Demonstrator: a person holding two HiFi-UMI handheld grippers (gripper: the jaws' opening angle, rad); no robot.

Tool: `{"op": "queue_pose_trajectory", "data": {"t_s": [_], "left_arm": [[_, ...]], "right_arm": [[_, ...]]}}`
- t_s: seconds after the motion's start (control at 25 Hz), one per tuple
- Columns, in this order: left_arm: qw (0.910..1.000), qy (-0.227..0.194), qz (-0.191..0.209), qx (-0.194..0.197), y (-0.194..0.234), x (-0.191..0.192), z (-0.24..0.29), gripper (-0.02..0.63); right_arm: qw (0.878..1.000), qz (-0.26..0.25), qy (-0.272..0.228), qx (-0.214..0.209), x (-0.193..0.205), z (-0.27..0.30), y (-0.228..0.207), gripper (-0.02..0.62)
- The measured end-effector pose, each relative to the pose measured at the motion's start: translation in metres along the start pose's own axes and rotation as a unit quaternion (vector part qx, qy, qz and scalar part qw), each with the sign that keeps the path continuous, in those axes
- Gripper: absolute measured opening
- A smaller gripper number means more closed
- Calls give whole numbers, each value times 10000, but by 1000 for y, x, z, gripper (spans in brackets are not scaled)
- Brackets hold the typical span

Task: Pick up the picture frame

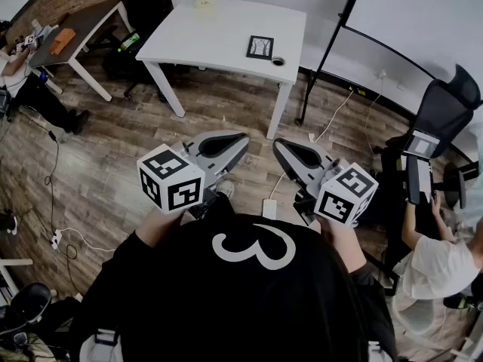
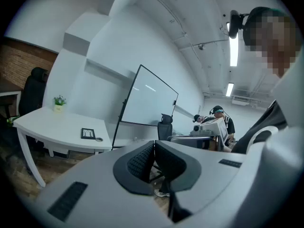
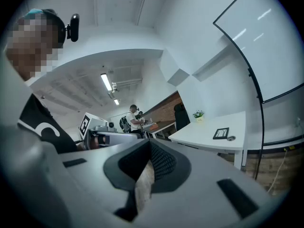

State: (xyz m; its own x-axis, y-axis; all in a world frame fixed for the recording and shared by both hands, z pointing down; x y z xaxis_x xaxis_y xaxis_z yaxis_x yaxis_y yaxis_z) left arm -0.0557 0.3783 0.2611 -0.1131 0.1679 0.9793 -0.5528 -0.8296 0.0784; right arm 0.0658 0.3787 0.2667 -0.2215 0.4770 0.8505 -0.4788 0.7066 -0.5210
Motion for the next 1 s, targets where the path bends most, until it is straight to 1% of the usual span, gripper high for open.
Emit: {"op": "queue_pose_trajectory", "data": {"t_s": [0.32, 0.6, 0.88, 1.0], "left_arm": [[10000, 5, 55, -44, -4, -6, -1, 20], [9998, 163, 118, 37, -10, -4, 5, 20], [9994, 237, 119, 221, -9, -4, 22, 20], [9993, 279, 4, 239, 1, 1, 28, 20]], "right_arm": [[10000, 20, -47, -47, -3, -4, 3, 23], [9995, 172, -237, -117, -1, -9, 0, 25], [9989, 292, -373, 23, -3, -13, -14, 25], [9988, 347, -349, 76, -4, -9, -23, 25]]}}
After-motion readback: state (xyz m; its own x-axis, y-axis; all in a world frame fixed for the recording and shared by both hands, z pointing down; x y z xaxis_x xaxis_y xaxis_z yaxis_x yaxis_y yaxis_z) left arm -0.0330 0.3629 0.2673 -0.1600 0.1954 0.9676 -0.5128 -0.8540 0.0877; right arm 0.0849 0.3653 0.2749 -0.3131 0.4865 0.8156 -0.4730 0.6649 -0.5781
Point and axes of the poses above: the fingertips, and each gripper's own axes: z forward along the fingers, y to its left, x out of its underside, the point moved 4 cm from there along -z, backward along the fingers, and after that the axes turned 13 degrees about z, right-handed, at the moved point
